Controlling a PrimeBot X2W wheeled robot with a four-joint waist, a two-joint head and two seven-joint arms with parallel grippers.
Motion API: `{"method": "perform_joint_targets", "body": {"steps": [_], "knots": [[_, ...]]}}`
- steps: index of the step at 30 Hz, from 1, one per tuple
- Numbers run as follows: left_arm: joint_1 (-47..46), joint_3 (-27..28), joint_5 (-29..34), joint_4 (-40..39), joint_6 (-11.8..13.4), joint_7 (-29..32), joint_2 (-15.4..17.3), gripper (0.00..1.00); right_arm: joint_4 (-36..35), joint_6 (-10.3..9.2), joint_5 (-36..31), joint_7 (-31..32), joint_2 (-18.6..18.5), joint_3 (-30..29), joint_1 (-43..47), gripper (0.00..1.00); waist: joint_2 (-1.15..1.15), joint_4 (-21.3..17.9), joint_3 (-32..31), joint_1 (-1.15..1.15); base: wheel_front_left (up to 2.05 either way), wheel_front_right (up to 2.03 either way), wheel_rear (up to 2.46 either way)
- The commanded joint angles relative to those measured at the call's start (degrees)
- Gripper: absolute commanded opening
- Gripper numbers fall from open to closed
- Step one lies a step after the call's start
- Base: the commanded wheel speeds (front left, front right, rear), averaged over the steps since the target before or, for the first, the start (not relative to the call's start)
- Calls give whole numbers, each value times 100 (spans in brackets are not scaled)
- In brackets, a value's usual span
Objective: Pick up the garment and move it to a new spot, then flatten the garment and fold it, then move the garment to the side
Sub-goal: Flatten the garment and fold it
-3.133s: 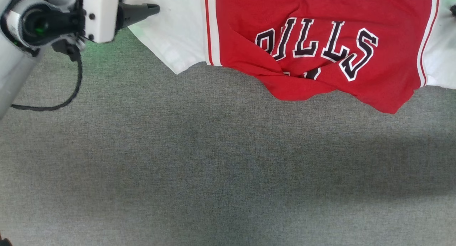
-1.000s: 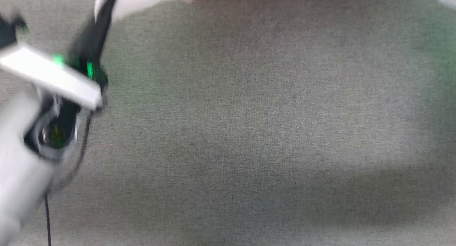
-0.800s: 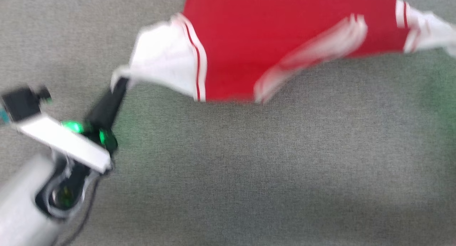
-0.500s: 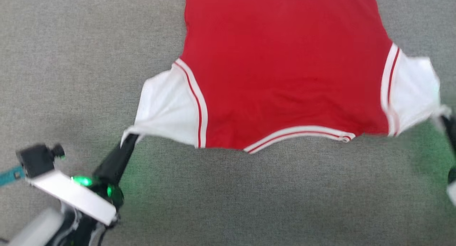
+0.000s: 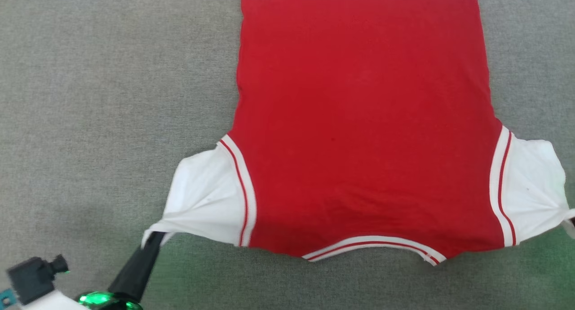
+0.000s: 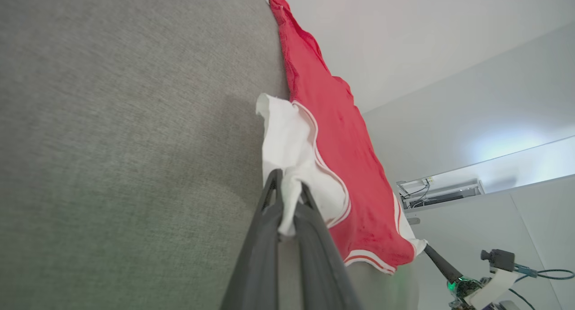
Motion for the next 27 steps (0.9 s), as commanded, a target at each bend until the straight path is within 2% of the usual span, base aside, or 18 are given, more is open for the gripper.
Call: {"method": "perform_joint_targets", "body": {"steps": [1,6,10,16,21,22,23,25,27], "knots": [[-28,-47,56,-50,7,-29,-32,0,-30,-3,-10,51,-4,-58,69,0,0,28,-11,0,0,0,0],[-464,-404,193,328,6,-12,-162,0,290,-3,-286,246,-79,207,-162,0,0,61,-53,0,0,0,0],[-895,-797,247,829,6,77,-313,0,717,-3,-468,420,-137,658,-464,0,0,84,-70,0,0,0,0],[-1285,-1204,335,1524,6,65,-433,0,1239,-4,-618,444,-125,1085,-831,0,0,95,-16,0,0,0,0],[-1424,-1361,256,1726,6,24,-495,0,1349,-4,-662,351,-166,1206,-971,0,0,66,2,0,0,0,0],[-1440,-1381,247,1740,6,13,-494,0,1323,-4,-685,314,-186,1202,-987,9,0,56,0,0,0,0,0],[-1441,-1393,231,1747,6,7,-495,0,1293,-4,-695,288,-201,1162,-1007,33,0,45,-4,0,0,0,0],[-1436,-1399,221,1708,6,-10,-480,0,1194,-4,-720,233,-256,1005,-1043,100,0,27,-14,0,0,0,0],[-1400,-1378,233,1625,6,-13,-463,0,1024,-3,-738,269,-324,780,-1026,100,0,30,-28,0,0,0,0]]}}
